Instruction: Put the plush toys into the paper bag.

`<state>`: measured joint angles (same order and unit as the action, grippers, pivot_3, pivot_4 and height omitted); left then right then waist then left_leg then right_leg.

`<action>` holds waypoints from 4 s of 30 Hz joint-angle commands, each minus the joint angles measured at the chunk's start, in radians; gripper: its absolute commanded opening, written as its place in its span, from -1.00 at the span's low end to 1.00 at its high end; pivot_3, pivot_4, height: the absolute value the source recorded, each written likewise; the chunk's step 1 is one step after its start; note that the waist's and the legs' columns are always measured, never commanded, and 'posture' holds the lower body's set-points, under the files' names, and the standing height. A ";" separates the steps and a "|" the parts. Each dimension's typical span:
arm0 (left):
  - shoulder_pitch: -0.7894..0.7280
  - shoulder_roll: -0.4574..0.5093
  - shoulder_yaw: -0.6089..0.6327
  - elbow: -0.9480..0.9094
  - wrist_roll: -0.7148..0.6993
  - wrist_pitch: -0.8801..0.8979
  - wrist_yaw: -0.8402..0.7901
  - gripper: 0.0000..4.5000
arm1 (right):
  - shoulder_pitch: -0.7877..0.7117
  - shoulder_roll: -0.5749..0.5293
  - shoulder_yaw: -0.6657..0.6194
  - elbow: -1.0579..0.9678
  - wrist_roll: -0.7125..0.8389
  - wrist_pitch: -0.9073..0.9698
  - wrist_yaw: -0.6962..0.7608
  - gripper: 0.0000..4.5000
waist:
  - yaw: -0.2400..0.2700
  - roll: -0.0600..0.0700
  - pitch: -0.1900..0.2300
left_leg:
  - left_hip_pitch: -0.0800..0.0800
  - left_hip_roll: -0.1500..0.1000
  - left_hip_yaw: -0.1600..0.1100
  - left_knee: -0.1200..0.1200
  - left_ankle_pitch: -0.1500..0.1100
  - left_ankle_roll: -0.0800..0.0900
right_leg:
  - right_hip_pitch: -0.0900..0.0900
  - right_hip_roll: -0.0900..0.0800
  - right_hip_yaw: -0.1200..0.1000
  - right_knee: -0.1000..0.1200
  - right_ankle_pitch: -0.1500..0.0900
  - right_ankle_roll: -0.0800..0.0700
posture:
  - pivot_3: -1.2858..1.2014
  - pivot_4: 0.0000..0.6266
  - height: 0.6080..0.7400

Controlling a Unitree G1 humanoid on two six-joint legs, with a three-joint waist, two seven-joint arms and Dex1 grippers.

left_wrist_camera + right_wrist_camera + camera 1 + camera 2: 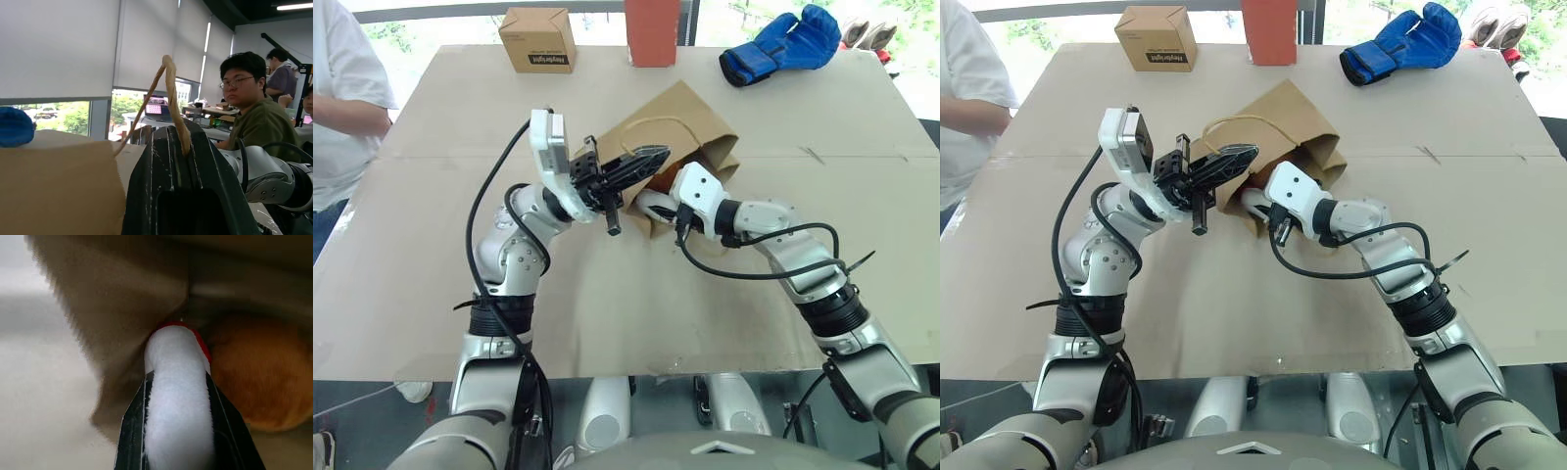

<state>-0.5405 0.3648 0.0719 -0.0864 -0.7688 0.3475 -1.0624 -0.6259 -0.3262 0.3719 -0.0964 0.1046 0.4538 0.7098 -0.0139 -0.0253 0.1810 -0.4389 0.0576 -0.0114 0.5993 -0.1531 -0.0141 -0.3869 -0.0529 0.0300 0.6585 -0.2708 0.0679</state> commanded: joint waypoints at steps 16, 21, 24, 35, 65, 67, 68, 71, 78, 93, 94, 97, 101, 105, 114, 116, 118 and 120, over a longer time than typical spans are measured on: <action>-0.005 0.053 0.064 -0.025 -0.029 0.032 0.024 -1.00 | 0.235 -0.115 -0.335 -0.507 0.362 0.445 -0.060 -0.99 | 0.001 0.000 0.000 | 0.001 0.000 0.000 0.001 0.000 0.000 | 0.001 0.000 0.000 0.000 0.000 0.000 | 0.03 -0.52 1.00; -0.020 0.045 0.060 -0.010 -0.034 0.041 0.016 -1.00 | 0.212 -0.064 -0.362 -0.520 0.331 0.505 -0.219 -0.99 | -0.001 0.000 0.000 | 0.001 0.000 0.000 0.001 0.000 0.000 | 0.001 0.000 0.000 0.000 0.000 0.000 | 0.03 -0.52 1.00; -0.023 0.035 0.055 -0.014 -0.036 0.046 0.018 -1.00 | 0.176 -0.022 -0.324 -0.483 0.296 0.509 -0.294 -0.99 | -0.002 0.000 0.000 | 0.000 0.000 0.000 0.001 0.000 0.000 | 0.001 0.000 0.000 0.000 0.000 0.000 | 0.03 -0.52 1.00; 0.000 -0.013 0.050 -0.076 -0.066 0.084 0.073 -1.00 | 0.035 0.050 -0.050 -0.150 0.023 0.268 -0.406 -0.82 | -0.010 0.000 0.000 | 0.001 0.000 0.000 0.001 0.000 0.000 | 0.001 0.000 0.001 0.000 0.000 0.000 | 0.03 -0.52 1.00; 0.013 0.031 0.175 -0.012 -0.076 0.043 0.084 -1.00 | 0.427 0.036 -0.644 -0.445 0.576 0.804 -0.336 0.89 | -0.005 -0.001 -0.001 | 0.000 0.000 0.000 0.002 0.000 0.000 | 0.000 0.000 0.001 0.000 0.000 0.000 | 0.03 -0.52 1.00; 0.012 0.033 0.173 -0.010 -0.072 0.040 0.082 -1.00 | 0.415 0.076 -0.652 -0.417 0.611 0.817 -0.337 0.89 | -0.003 -0.001 -0.001 | 0.000 0.000 0.000 0.002 0.000 0.000 | 0.000 0.000 0.001 0.000 0.000 -0.001 | 0.03 -0.52 1.00; 0.012 0.032 0.171 -0.013 -0.071 0.039 0.082 -1.00 | 0.407 0.086 -0.649 -0.410 0.617 0.813 -0.340 0.79 | -0.003 -0.001 -0.001 | 0.000 0.000 0.000 0.002 0.000 0.000 | 0.000 0.000 0.001 0.000 0.000 -0.001 | 0.03 -0.52 1.00; 0.013 0.028 0.167 -0.024 -0.070 0.040 0.088 -1.00 | 0.376 0.118 -0.654 -0.391 0.652 0.788 -0.341 0.33 | -0.001 -0.001 -0.001 | -0.001 0.000 0.000 0.002 0.000 0.000 | 0.000 0.000 0.001 0.000 0.000 0.000 | 0.03 -0.52 1.00; 0.029 0.028 0.175 -0.060 -0.082 0.046 0.115 -1.00 | 0.373 0.125 -0.663 -0.424 0.764 0.724 -0.294 -0.93 | -0.002 -0.001 -0.001 | -0.001 0.000 0.000 0.002 0.000 0.000 | 0.000 0.000 0.001 0.000 0.000 0.000 | 0.03 -0.52 1.00; -0.219 0.096 0.185 0.202 -0.094 0.106 0.049 -1.00 | 0.190 0.020 -0.720 -0.510 1.549 0.500 -0.665 -0.93 | -0.003 -0.001 0.000 | -0.001 0.000 0.000 0.002 0.000 0.000 | 0.001 0.000 0.001 0.000 0.000 0.000 | 0.03 -0.52 1.00; -0.246 0.101 0.177 0.235 -0.084 0.108 0.031 -1.00 | 0.176 0.003 -0.709 -0.514 1.582 0.474 -0.698 -0.93 | -0.002 -0.001 0.000 | -0.001 0.000 0.000 0.002 0.000 0.001 | 0.000 0.000 0.001 -0.001 0.000 0.000 | 0.03 -0.52 1.00; -0.333 0.120 0.126 0.361 -0.025 0.139 -0.006 -1.00 | 0.150 -0.051 -0.678 -0.525 1.642 0.412 -0.777 -0.93 | -0.001 -0.001 0.000 | -0.005 0.000 -0.002 0.003 0.000 0.001 | -0.002 0.001 -0.001 0.001 0.000 0.000 | 0.03 -0.52 1.00; -0.387 0.115 -0.014 0.567 0.172 0.040 -0.084 -1.00 | 0.180 -0.111 -0.611 -0.499 1.503 0.391 -0.869 -0.93 | -0.001 -0.001 -0.001 | -0.010 0.000 -0.002 0.006 0.000 0.001 | -0.006 0.001 -0.001 0.002 0.000 0.000 | 0.03 -0.52 1.00; -0.410 0.107 -0.032 0.671 0.204 0.012 -0.200 -0.85 | 0.186 -0.149 -0.574 -0.497 1.395 0.373 -0.865 -0.84 | -0.005 -0.001 0.000 | -0.012 0.000 -0.002 0.006 0.000 0.001 | -0.009 0.001 -0.001 0.003 0.000 0.000 | 0.03 -0.52 1.00; -0.365 0.171 0.108 0.631 0.152 0.086 -0.187 0.78 | 0.306 -0.348 -0.708 -0.598 1.509 0.364 -0.762 0.41 | -0.002 -0.001 0.000 | -0.015 0.000 -0.003 0.006 0.000 0.001 | -0.010 0.001 -0.001 0.002 0.000 0.000 | 0.03 -0.52 1.00; -0.298 0.205 0.117 0.548 0.134 0.131 -0.207 0.98 | 0.375 -0.413 -0.778 -0.603 1.553 0.369 -0.713 0.41 | -0.003 -0.001 0.000 | -0.014 0.000 -0.003 0.006 0.000 0.001 | -0.010 0.001 -0.001 0.003 0.000 0.000 | 0.03 -0.52 1.00; -0.248 0.221 0.121 0.483 0.121 0.169 -0.204 0.98 | 0.427 -0.459 -0.824 -0.599 1.555 0.367 -0.675 0.41 | -0.002 -0.001 -0.001 | -0.014 0.000 -0.003 0.006 0.000 0.001 | -0.010 0.001 -0.001 0.003 0.000 0.000 | 0.03 -0.52 1.00; -0.200 0.224 0.122 0.424 0.121 0.176 -0.191 0.98 | 0.472 -0.487 -0.851 -0.588 1.540 0.357 -0.647 0.41 | 0.000 -0.001 -0.001 | -0.013 0.000 -0.003 0.006 0.000 0.001 | -0.009 0.001 -0.001 0.003 0.000 0.000 | 0.03 -0.52 1.00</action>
<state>-0.7463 0.5832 0.1856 0.4263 -0.6243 0.5170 -1.2556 -0.1679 -0.7942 -0.4356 -0.6674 1.6366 0.8353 0.0249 -0.0139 -0.0262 0.1805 -0.4513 0.0578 -0.0145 0.6066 -0.1530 -0.0132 -0.3954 -0.0523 0.0290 0.6622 -0.2705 0.0679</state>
